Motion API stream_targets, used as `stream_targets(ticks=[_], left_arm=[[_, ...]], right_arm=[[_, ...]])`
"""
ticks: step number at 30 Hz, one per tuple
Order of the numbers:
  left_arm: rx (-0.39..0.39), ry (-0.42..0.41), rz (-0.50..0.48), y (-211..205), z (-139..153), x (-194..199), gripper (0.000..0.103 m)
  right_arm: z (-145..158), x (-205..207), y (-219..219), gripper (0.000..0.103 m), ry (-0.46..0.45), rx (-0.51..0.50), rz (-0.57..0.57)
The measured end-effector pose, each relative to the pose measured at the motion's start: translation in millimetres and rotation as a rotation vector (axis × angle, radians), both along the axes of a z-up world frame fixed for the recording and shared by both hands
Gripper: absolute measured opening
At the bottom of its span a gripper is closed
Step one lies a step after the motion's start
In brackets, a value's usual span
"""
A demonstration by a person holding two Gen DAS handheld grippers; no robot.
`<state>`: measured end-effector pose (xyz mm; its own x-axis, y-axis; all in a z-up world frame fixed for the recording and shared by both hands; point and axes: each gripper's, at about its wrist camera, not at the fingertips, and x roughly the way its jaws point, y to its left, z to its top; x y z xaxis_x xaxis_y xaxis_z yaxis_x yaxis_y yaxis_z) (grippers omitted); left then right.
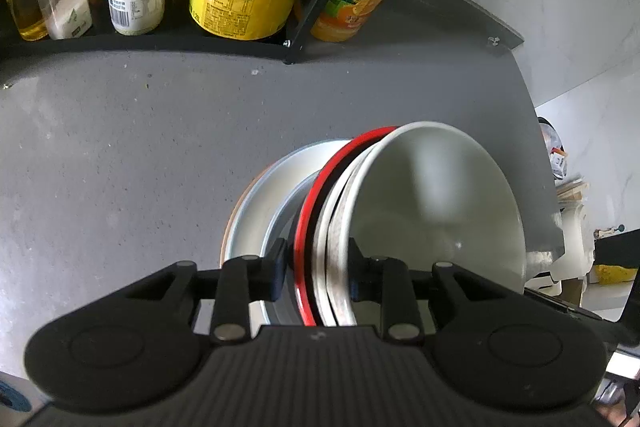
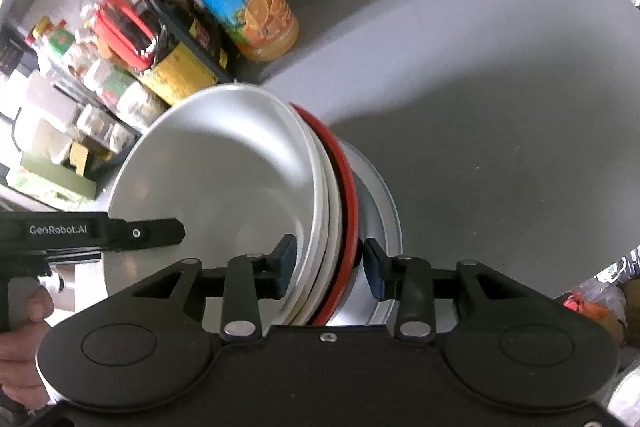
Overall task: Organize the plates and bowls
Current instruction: 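Open both grippers and release the bowl stack on the plate stack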
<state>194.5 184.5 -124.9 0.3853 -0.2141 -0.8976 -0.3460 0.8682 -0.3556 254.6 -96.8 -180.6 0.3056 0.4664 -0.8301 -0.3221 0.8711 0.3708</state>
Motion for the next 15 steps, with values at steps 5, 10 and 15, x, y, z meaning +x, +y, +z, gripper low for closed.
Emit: stream_targets(ticks=[5, 10, 15], left_arm=[[0.005, -0.051, 0.002, 2.5, 14.7, -0.3, 0.043], [0.076, -0.086, 0.011, -6.9, 30.8, -1.3, 0.058], [0.113, -0.121, 0.035, -20.1, 45.7, -15.0, 0.079]], right_arm=[[14.0, -4.8, -7.8, 0.062, -0.069, -0.003, -0.007], [26.0, -12.9, -28.8, 0.063, -0.131, 0.021, -0.034], [44.1, -29.9, -57.7, 0.081, -0.213, 0.037, -0.052]])
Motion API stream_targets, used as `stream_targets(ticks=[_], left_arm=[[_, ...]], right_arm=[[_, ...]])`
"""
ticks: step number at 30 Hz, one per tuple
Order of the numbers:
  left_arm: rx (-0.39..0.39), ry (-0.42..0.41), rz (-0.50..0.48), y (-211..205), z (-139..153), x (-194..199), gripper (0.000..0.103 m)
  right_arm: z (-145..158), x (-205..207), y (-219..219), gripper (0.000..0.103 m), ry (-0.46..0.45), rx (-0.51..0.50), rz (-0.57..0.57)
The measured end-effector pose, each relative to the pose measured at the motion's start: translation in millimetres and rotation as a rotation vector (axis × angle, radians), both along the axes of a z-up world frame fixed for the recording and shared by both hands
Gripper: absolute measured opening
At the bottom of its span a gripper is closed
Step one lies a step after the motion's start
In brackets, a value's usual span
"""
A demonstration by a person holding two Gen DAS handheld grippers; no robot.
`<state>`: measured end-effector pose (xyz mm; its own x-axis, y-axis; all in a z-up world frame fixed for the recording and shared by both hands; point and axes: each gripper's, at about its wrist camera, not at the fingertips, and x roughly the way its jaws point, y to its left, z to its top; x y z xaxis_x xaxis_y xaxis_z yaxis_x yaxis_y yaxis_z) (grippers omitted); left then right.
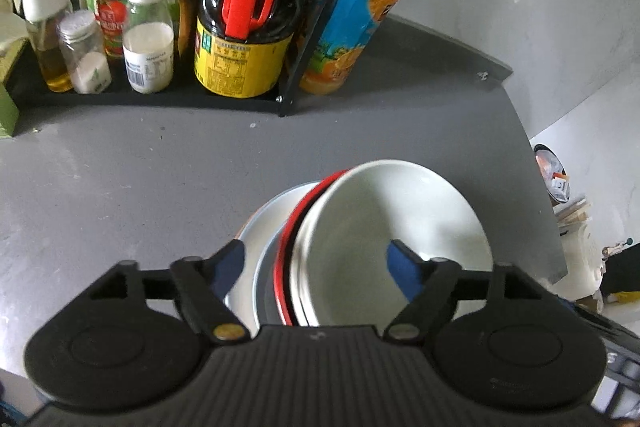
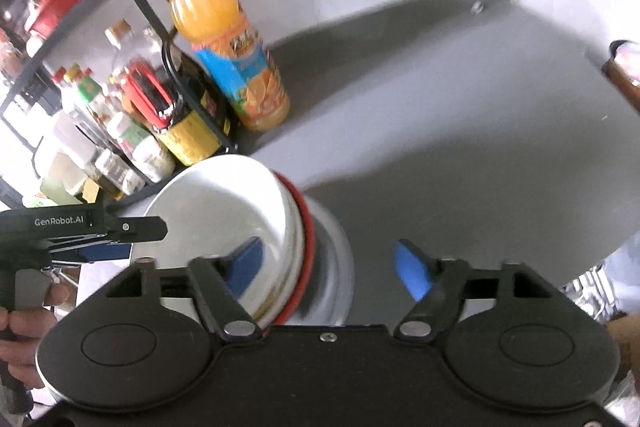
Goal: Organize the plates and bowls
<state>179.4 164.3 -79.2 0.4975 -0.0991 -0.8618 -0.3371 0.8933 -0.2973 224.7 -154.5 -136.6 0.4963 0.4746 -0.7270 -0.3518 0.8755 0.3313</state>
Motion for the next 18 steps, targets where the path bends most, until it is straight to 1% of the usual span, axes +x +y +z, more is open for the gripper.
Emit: stream_targets(ticks=[1, 2, 5, 6, 7, 10, 15, 18], left_arm=[[0.007, -0.006, 0.000, -4.0, 3.4, -3.7, 0.081], [0.011, -0.013, 0.000, -7.4, 6.5, -7.4, 0.081], [0.016, -0.040, 0.010, -16.6, 18.0, -20.9, 0.082], [0.018, -0.048, 0.019, -21.6, 23.1, -27.1, 0.082], [0.021, -0.057, 0.025, -26.7, 27.9, -32.5, 0.084], [0.051, -0.077, 0.040, -47.6, 43.3, -49.6, 0.088], [0.099, -0.101, 0.067, -82.7, 65.9, -79.1, 0.088], [0.116, -0.109, 0.099, -98.1, 76.3, -97.5, 0.089]], right_arm=[[3.0, -4.2, -7.4, 0.085, -0.014, 0.003, -0.003], [5.2, -7.9, -15.2, 0.092, -0.018, 0.008, 0.000], [12.1, -19.5, -40.7, 0.095, -0.036, 0.029, 0.009], [14.5, -23.0, -47.3, 0.100, -0.046, 0.027, 0.013], [17.5, -26.8, -54.9, 0.102, -0.059, 0.023, 0.015], [25.2, -37.1, -76.6, 0.103, -0.080, 0.026, 0.012], [35.0, -57.3, -106.4, 0.103, -0.113, 0.015, 0.011], [38.5, -69.4, -119.6, 0.103, -0.124, 0.036, 0.021]])
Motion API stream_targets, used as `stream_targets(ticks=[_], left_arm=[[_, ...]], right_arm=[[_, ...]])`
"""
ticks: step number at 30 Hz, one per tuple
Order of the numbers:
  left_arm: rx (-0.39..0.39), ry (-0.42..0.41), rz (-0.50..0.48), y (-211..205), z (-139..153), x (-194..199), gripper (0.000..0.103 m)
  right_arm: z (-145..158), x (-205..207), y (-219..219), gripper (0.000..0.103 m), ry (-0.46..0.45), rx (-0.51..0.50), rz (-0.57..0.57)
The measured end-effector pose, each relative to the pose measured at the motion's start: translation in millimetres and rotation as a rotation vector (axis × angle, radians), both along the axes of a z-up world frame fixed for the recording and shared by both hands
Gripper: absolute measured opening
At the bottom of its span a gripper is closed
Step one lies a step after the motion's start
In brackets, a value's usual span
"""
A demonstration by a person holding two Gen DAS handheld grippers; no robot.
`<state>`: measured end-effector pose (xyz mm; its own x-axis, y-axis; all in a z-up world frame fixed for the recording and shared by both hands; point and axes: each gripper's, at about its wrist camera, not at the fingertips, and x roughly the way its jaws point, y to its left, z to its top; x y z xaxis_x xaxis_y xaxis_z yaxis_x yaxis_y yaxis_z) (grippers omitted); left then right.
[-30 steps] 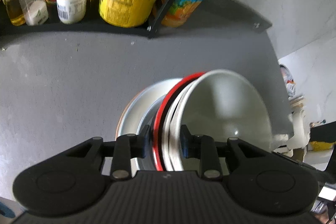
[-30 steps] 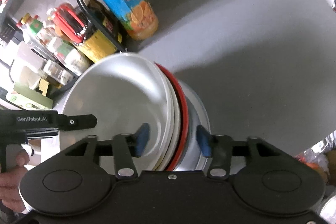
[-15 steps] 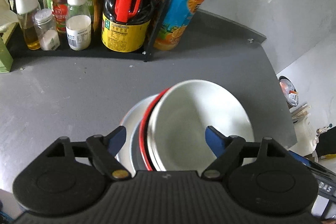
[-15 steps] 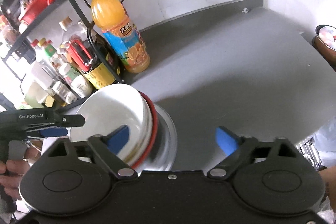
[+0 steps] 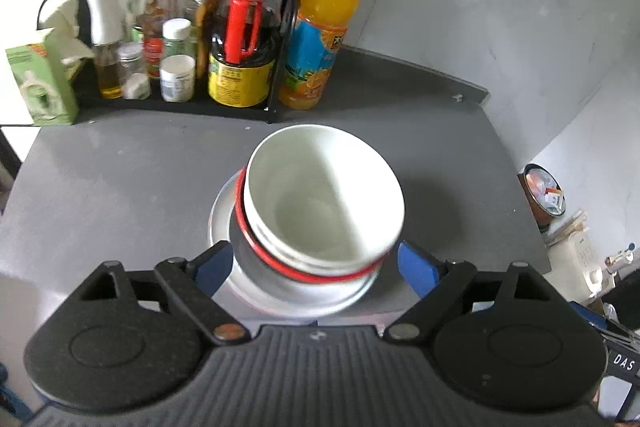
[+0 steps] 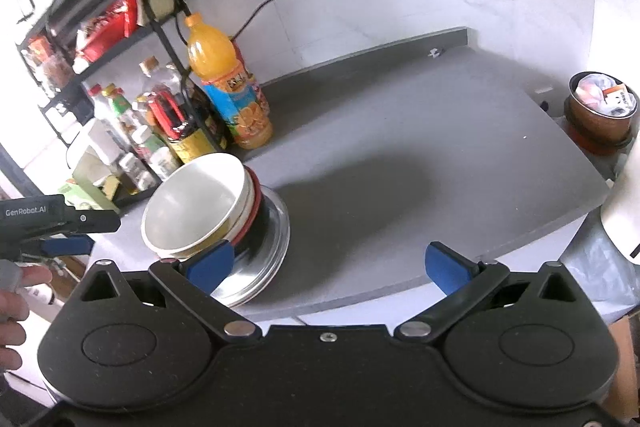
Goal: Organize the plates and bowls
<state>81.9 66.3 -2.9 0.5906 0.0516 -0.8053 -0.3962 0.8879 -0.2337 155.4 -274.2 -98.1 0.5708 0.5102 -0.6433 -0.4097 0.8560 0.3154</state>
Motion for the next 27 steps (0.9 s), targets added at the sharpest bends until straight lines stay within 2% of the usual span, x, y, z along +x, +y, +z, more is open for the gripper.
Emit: stream_targets(ticks=[6, 8, 13, 16, 17, 27], left_arm=[[0.053, -0.007, 0.010, -20.6, 19.0, -30.8, 0.091], [0.065, -0.008, 0.018, -25.1, 23.0, -39.0, 0.094], [0.074, -0.016, 0.027, -28.7, 30.0, -60.7, 0.097], [0.096, -0.024, 0.007, -31.0, 32.1, -69.9, 0.098], [0.099, -0.030, -0.001, -30.5, 32.9, -73.3, 0.102], [0.122, -0.055, -0.086, -10.8, 39.4, -110.2, 0.102]], right_arm=[[7.8, -18.5, -13.4, 0.103, -0.020, 0.008, 0.006], [11.2, -24.7, -16.2, 0.103, -0.026, 0.017, 0.006], [19.5, -40.0, -16.1, 0.103, -0.052, 0.009, 0.010], [23.3, -48.7, -13.5, 0.103, -0.069, 0.011, 0.003], [24.5, -52.2, -12.8, 0.103, -0.072, 0.010, -0.003], [28.6, -99.3, 20.1, 0.103, -0.076, -0.027, -0.048]])
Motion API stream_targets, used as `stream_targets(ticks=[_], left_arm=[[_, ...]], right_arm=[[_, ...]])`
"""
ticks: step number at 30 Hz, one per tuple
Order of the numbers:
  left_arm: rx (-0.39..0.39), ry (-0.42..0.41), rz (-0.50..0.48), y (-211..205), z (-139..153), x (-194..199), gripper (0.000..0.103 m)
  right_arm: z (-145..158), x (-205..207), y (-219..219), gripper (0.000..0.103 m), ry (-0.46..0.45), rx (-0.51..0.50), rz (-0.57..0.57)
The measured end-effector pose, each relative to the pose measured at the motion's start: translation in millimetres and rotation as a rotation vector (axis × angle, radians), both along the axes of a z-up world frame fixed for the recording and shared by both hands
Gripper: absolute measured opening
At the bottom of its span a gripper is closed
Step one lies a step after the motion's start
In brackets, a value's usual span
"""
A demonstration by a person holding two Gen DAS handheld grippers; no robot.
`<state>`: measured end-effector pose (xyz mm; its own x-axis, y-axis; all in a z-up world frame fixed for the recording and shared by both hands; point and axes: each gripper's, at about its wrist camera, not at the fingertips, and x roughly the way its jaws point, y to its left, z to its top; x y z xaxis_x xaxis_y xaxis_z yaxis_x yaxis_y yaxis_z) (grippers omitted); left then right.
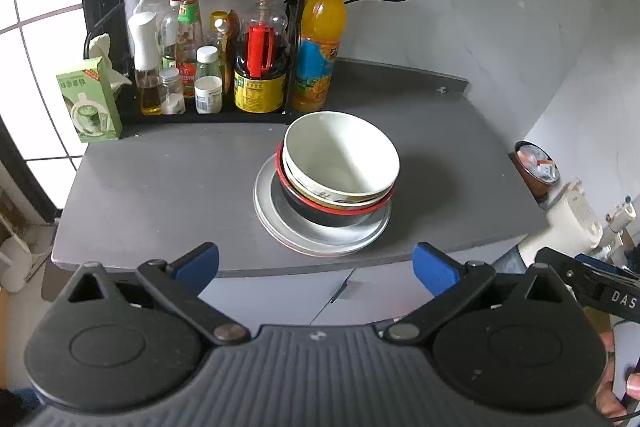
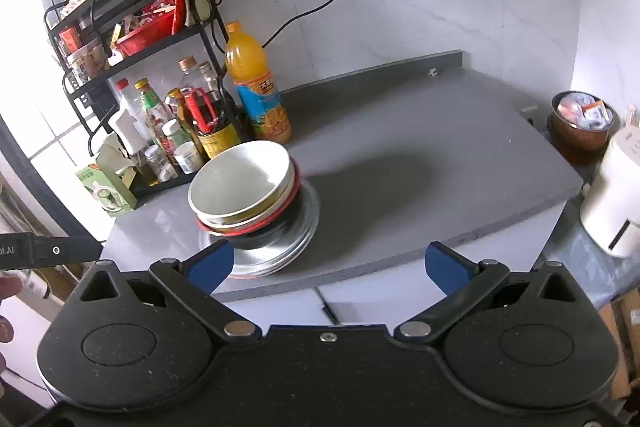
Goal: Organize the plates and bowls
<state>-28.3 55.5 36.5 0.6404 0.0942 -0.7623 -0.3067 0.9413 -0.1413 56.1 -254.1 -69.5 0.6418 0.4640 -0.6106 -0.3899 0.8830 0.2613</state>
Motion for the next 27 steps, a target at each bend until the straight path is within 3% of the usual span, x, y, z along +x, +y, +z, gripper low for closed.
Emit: stream_targets(ticks=[14, 27], left_arm=[[0.043, -0.023, -0.119, 33.0, -0.2, -49.6, 0.102], [0.053, -0.030, -0.183, 57.0, -8.4, -75.7, 0.102]], right_arm=[[5.8, -71.4, 41.6, 0.103, -0.006, -0.018, -0.099], [2.9, -111.1, 58.6, 0.103, -0.021, -0.030, -0.154]])
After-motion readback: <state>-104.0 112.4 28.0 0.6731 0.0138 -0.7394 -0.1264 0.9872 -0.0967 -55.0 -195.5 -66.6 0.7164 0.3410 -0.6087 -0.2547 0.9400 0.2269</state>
